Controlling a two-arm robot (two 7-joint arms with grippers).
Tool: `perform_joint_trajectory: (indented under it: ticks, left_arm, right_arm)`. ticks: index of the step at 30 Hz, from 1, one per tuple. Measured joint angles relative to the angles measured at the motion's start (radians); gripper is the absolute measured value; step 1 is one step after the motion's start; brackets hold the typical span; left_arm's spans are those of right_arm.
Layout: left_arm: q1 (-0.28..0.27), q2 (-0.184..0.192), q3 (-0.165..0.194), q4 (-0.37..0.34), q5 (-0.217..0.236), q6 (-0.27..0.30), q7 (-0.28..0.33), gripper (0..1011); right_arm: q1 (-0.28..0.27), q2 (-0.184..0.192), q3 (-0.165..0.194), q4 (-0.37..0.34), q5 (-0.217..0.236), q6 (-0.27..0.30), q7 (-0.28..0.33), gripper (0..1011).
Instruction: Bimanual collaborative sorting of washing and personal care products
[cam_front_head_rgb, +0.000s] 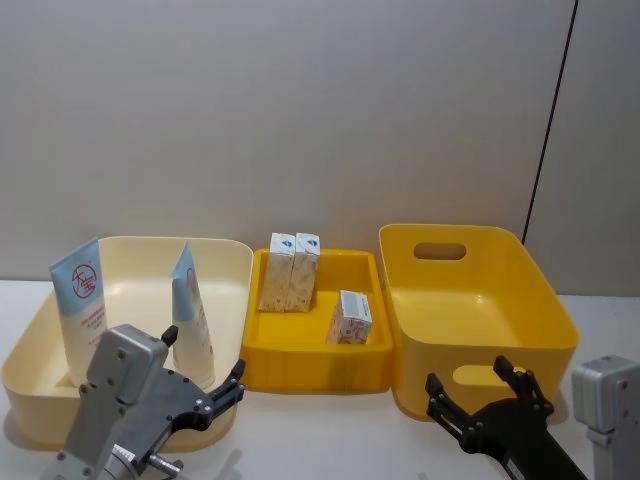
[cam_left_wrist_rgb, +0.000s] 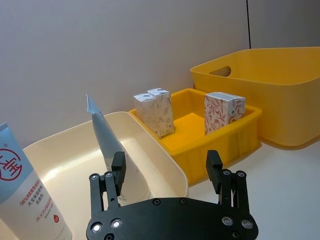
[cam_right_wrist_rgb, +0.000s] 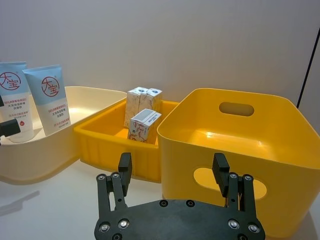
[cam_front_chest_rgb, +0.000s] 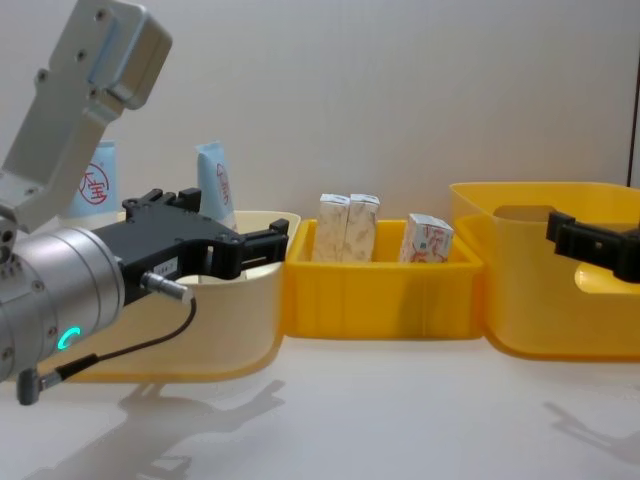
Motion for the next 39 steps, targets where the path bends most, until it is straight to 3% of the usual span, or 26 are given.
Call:
perform_joint_trajectory:
  ticks: [39]
  left_arm:
    - [0.000, 0.000, 0.000, 0.000, 0.000, 0.000, 0.000, 1000]
  right_arm:
    - [0.000, 0.000, 0.000, 0.000, 0.000, 0.001, 0.000, 1001]
